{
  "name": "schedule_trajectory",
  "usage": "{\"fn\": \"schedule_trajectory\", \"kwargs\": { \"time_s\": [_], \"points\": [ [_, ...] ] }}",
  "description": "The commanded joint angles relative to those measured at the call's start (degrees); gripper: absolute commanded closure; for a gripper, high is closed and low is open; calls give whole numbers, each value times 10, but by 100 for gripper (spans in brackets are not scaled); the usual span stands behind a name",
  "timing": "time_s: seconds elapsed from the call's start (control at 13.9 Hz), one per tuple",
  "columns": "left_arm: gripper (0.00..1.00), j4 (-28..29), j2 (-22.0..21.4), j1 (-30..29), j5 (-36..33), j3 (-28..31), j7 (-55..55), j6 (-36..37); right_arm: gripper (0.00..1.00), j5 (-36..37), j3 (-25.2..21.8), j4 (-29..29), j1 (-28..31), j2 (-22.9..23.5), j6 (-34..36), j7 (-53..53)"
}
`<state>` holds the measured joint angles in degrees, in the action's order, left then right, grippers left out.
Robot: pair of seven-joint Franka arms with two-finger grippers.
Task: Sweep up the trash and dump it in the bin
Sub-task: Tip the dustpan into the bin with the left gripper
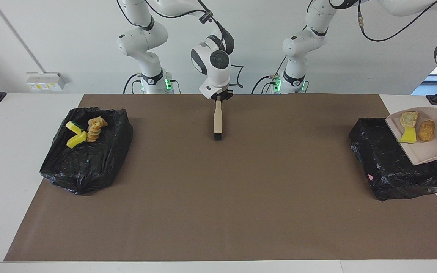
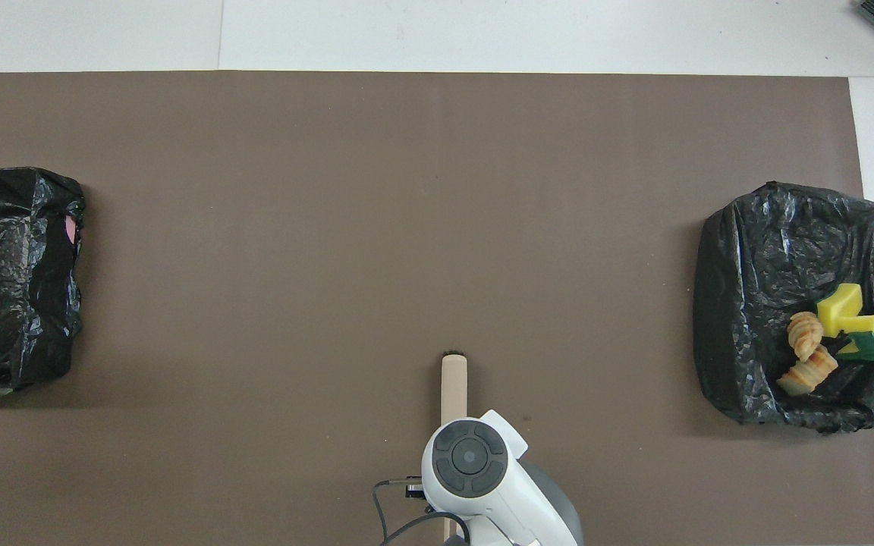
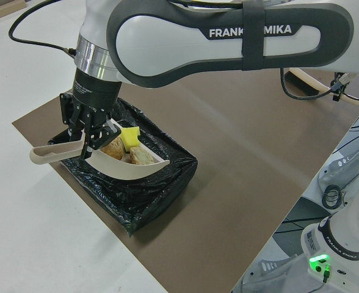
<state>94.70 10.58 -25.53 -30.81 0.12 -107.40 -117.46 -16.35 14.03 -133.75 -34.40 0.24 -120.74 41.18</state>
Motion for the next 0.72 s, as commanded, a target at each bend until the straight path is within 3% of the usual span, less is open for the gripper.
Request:
{"fn": "schedule_trajectory", "kwargs": {
  "time_s": [0.0,0.22,0.36,0.65],
  "points": [
    [100,-5,9,23,-70,1,10,0,100,12,-3,-25,-7,-10,-26,7],
    [100,-2,8,29,-149,1,11,8,50,12,-3,-9,-3,1,-24,2],
    [100,-8,8,29,-193,1,11,28,0,15,-3,14,-2,11,-14,-4],
    [100,-45,3,24,-189,1,11,45,0,17,-7,65,9,8,31,-11]
  ]
}}
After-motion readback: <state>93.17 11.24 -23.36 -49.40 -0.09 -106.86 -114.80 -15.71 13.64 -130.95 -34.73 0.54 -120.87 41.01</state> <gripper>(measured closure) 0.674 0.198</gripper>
